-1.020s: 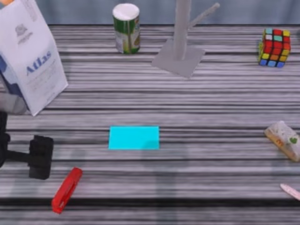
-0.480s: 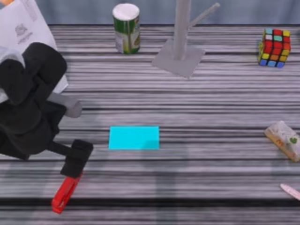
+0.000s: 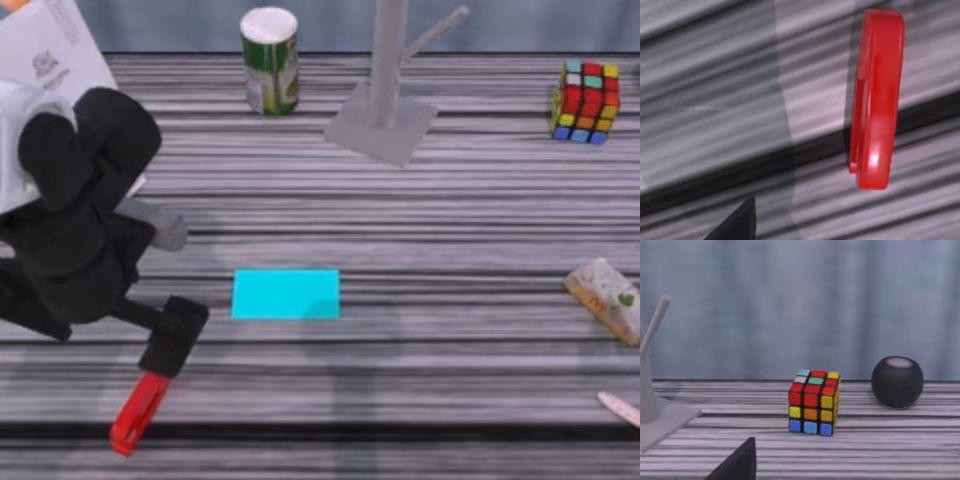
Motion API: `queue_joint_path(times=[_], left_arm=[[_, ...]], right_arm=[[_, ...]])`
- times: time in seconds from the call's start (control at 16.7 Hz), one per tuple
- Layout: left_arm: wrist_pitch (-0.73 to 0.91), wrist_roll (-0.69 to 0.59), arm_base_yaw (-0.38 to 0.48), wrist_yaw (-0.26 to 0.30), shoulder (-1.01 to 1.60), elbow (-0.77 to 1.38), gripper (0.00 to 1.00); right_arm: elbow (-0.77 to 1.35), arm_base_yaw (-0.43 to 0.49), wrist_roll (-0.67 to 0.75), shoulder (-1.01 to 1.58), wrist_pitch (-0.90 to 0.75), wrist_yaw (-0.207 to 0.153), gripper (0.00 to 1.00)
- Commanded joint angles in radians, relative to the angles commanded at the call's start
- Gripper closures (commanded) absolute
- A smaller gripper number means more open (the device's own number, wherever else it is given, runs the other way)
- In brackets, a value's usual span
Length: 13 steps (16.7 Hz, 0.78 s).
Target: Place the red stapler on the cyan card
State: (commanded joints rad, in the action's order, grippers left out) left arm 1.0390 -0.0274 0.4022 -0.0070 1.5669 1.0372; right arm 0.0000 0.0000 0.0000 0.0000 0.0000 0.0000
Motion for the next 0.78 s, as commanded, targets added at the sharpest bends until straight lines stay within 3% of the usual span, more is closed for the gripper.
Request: queue_joint_path(times=[0.6, 0.78], left_arm=[[-0.382, 0.008, -0.001, 0.0, 0.179, -0.203, 0.0], [-0.426, 0.008, -0.001, 0.0, 0.201, -0.227, 0.0]], right_arm=[[0.0, 0.0, 0.0, 0.0, 0.0, 0.0, 0.0], [0.0, 0.0, 0.0, 0.0, 0.0, 0.0, 0.0]])
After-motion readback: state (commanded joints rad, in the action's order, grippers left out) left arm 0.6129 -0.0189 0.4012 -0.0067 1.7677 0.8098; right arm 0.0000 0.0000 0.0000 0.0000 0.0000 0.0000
